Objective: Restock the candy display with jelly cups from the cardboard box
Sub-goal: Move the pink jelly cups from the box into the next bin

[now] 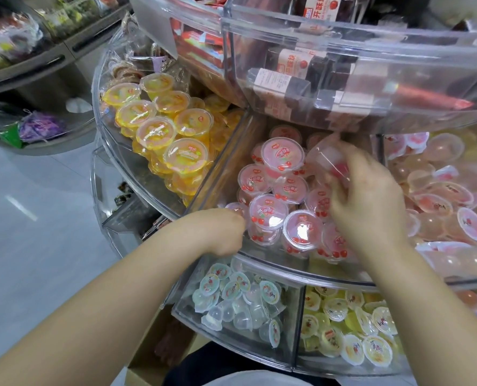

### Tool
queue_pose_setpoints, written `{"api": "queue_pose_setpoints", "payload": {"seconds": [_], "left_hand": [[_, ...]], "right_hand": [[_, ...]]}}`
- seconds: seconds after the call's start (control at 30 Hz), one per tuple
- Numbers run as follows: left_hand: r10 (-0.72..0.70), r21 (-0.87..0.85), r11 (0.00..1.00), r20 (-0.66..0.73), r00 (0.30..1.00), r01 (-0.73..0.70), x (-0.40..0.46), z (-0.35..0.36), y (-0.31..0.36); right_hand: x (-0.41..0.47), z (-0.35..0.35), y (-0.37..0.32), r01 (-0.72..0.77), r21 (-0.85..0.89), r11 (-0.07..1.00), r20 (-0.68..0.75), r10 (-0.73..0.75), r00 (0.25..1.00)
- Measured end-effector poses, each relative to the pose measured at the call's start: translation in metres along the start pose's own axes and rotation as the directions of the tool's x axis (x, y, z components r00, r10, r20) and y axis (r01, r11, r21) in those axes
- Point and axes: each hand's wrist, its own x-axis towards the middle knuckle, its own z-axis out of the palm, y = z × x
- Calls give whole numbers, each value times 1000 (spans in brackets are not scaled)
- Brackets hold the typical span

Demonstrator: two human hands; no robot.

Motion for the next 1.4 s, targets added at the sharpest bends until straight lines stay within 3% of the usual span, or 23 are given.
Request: {"api": "queue_pose_setpoints", "payload": {"seconds": [0.1,0.2,0.27,0.37,0.43,0.5,0.67,0.87,0.97,1.13,1.4], "left_hand": [[-22,-104,994,-69,997,15,-2,1,-3],[-61,-307,951,-264,963,-24,-11,3,-6],[-128,-417,906,-436,891,-74,-19,6,-9],[-266,-533,825,-660,703,-188,-28,4,-6],[-322,-577,759,-735,597,-301,-25,-4,0],[-308,-569,737,-763,568,-365,-16,-14,7],[-218,-503,780,-777,591,-374,10,-37,16],[-299,-556,715,-791,533,-423,-2,-38,7],[-279,-557,713,-782,557,-425,-26,-26,-2],[-181,-446,845,-758,627,-295,-51,3,-11],[-78,-179,982,-686,723,-64,-42,11,-10]], "right_hand": [[-9,-11,0,-34,127,991,-48,41,998],[-13,-20,1,-187,449,874,18,201,979],[-13,-23,2,-292,677,676,142,269,953],[-16,-20,1,-386,813,436,297,261,919],[-17,-15,-2,-415,845,338,342,253,905],[-17,-10,-4,-424,856,295,354,263,898],[-18,-5,-8,-367,809,460,278,252,927],[-15,-8,-10,-357,788,502,259,256,932],[-15,-8,-13,-331,765,552,246,225,943],[-16,-1,-22,-325,726,606,277,175,945],[-13,7,-23,-335,738,586,311,146,939]]}}
